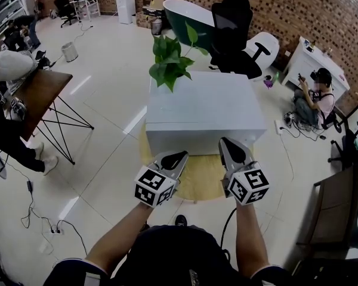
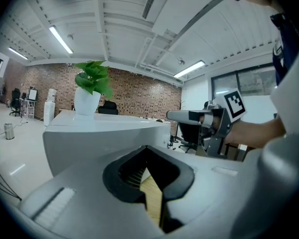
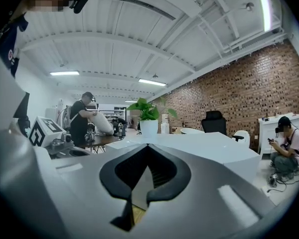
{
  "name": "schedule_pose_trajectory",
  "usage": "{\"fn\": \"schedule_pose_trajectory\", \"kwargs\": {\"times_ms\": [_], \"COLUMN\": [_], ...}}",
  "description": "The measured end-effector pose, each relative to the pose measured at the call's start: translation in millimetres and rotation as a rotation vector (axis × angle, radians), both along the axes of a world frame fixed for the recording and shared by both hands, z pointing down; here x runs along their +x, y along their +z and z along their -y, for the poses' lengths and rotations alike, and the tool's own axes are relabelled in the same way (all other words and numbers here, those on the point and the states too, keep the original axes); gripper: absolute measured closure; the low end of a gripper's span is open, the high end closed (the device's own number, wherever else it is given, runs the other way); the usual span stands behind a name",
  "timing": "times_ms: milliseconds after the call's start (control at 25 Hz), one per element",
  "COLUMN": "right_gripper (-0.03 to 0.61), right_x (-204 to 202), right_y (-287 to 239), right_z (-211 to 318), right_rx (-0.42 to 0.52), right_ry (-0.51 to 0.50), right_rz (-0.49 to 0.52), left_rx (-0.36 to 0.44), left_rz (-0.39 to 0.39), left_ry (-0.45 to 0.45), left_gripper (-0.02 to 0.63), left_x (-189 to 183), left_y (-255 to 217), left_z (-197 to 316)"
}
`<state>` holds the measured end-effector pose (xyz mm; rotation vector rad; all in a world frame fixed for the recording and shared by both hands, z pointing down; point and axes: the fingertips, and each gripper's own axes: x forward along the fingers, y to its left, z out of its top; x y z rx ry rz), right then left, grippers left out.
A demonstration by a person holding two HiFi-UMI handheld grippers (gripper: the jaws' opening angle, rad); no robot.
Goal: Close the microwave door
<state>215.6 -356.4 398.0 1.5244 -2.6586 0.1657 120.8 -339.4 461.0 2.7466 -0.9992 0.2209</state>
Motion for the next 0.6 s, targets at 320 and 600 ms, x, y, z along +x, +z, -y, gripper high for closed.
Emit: {"fn": "schedule_pose_trajectory", "kwargs": {"times_ms": [320, 600], "right_gripper": [0.578, 0.578], "right_x": [-4.3, -4.5], "right_y": [-2.2, -4.0], "right_z": [-1.5, -4.8], "right_rx": [0.002, 0.006], "right_ry": [-0.015, -0.015], "right_rz": [-0.001, 0.003], "left_rx": [-0.005, -0.004], "left_rz": [0.006, 0.006], "left_ry": [0.004, 0.003], "left_gripper": [0.603, 0.603], "left_x": [1.5, 1.1], "left_y": [2.7, 1.7], "left_z": [-2.3, -4.2]}}
